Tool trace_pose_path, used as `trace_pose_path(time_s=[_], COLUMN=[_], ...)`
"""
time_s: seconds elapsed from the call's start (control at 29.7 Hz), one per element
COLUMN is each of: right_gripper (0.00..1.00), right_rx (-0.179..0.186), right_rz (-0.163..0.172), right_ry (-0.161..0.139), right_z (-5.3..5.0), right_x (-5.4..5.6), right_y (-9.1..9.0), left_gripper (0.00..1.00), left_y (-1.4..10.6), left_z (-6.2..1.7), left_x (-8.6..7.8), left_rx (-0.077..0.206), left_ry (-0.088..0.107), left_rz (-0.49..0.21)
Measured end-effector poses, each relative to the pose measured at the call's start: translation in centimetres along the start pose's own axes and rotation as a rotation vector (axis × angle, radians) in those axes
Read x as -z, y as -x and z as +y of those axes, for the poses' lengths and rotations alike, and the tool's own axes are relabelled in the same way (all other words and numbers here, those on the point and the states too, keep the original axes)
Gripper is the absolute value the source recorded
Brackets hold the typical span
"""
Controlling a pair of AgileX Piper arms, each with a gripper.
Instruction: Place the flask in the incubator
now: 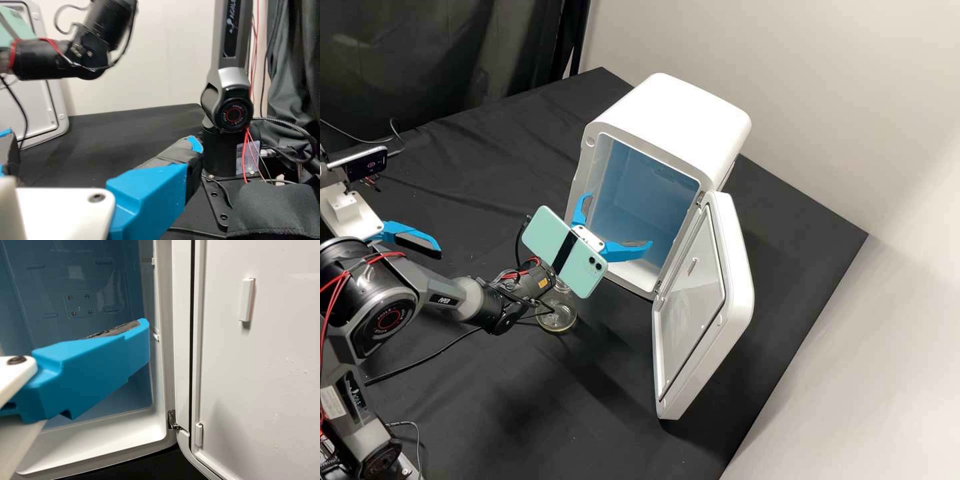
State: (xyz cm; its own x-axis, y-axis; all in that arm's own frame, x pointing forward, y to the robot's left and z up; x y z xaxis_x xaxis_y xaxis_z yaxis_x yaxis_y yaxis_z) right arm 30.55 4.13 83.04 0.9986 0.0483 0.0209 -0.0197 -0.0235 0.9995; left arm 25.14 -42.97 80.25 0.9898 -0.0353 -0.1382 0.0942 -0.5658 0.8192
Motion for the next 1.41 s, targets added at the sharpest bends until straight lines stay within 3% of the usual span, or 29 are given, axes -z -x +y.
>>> trace_pose_path(time_s=[0.2, 0.44, 0.61, 0.84, 1.04, 1.41], right_gripper=[1.00, 1.00, 1.00, 1.00, 1.00, 1.00], right_rx=[0.000, 0.000, 0.000, 0.000, 0.000, 0.000], right_rz=[0.000, 0.000, 0.000, 0.000, 0.000, 0.000], right_ry=[0.000, 0.000, 0.000, 0.000, 0.000, 0.000], right_z=[0.0, 0.0, 0.0, 0.0, 0.0, 0.0], right_x=[0.0, 0.0, 0.0, 0.0, 0.0, 0.0], right_y=[0.0, 0.0, 0.0, 0.0, 0.0, 0.0], left_gripper=[1.00, 1.00, 1.00, 1.00, 1.00, 1.00], left_y=[0.8, 1.2, 0.9, 0.4, 0.1, -0.1], left_z=[-0.13, -0.08, -0.25, 0.02, -0.41, -0.52], left_x=[0.7, 2.7, 4.2, 6.1, 7.1, 7.9], left_rx=[0.011, 0.010, 0.028, 0.016, 0.044, 0.054], left_ry=[0.002, 0.011, 0.020, 0.026, 0.036, 0.040], left_rz=[0.014, 0.090, 0.149, 0.210, 0.244, 0.268])
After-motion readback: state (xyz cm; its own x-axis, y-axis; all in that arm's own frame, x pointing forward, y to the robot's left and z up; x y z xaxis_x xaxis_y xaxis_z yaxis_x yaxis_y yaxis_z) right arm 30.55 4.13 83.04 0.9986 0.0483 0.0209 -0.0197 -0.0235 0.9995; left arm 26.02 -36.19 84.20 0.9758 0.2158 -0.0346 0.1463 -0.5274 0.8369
